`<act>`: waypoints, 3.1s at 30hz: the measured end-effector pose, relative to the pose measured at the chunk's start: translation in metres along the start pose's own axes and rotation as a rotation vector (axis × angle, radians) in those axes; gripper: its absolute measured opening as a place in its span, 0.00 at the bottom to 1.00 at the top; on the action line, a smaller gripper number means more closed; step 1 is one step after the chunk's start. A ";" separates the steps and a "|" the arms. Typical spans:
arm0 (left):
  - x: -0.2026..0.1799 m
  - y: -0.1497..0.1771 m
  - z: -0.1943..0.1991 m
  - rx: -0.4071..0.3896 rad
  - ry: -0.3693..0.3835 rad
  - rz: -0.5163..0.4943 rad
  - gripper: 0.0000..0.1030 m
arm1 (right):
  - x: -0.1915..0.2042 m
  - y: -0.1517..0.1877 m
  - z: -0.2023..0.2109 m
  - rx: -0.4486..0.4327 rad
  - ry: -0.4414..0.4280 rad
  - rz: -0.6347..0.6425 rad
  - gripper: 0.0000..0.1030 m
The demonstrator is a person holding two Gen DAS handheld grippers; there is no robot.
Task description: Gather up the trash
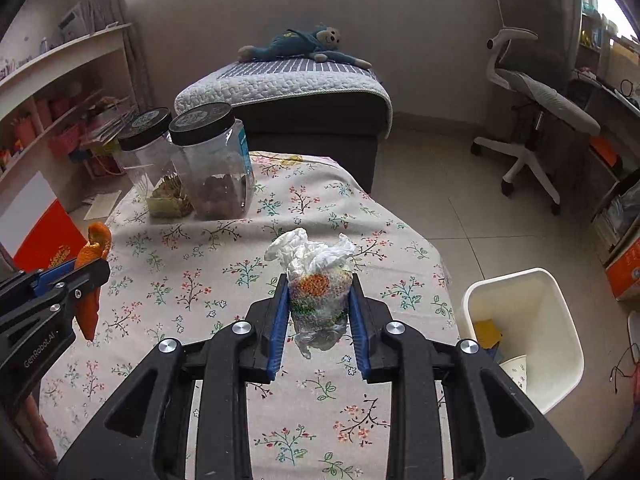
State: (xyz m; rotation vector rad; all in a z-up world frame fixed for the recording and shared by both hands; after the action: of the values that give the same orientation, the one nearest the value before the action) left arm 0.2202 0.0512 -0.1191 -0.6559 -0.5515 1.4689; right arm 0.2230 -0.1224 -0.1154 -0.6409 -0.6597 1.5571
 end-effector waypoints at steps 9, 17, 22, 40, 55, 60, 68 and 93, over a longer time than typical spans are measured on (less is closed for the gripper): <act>-0.025 -0.015 0.026 -0.132 -0.023 -0.007 0.21 | -0.024 -0.008 0.040 -0.173 0.079 -0.001 0.26; -0.072 -0.032 0.035 -0.205 0.022 -0.014 0.21 | -0.061 -0.007 0.061 -0.273 0.203 -0.007 0.26; -0.110 -0.033 0.031 -0.241 0.051 -0.063 0.21 | -0.096 -0.007 0.064 -0.284 0.269 -0.056 0.26; -0.087 0.063 -0.124 0.525 0.057 0.005 0.22 | -0.120 0.005 0.043 -0.149 0.119 -0.190 0.26; -0.074 0.091 -0.119 0.559 0.054 0.004 0.23 | -0.101 0.004 0.037 -0.132 0.088 -0.169 0.26; -0.063 0.081 -0.096 0.458 0.107 0.038 0.15 | -0.089 0.000 0.039 -0.144 0.067 -0.163 0.26; -0.057 -0.006 -0.004 -0.087 -0.037 -0.029 0.15 | -0.078 -0.004 0.049 -0.212 0.108 -0.123 0.26; -0.187 -0.035 0.032 -0.412 0.018 -0.173 0.15 | -0.214 0.006 0.045 -0.246 0.404 -0.247 0.30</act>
State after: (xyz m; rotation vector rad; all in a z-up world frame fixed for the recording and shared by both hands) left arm 0.2156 -0.1334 -0.0611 -0.9169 -0.8867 1.1945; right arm 0.2033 -0.3384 -0.0844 -0.9882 -0.5999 1.0834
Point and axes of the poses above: each gripper's, at about its wrist camera, not at the fingertips, and z roughly against the way its jaws point, x to its left, y to its underside, the point moved 2 cm from there along -z, roughly the way its jaws point, and after that the axes turned 1 degree about -x, right-handed, at the moved point
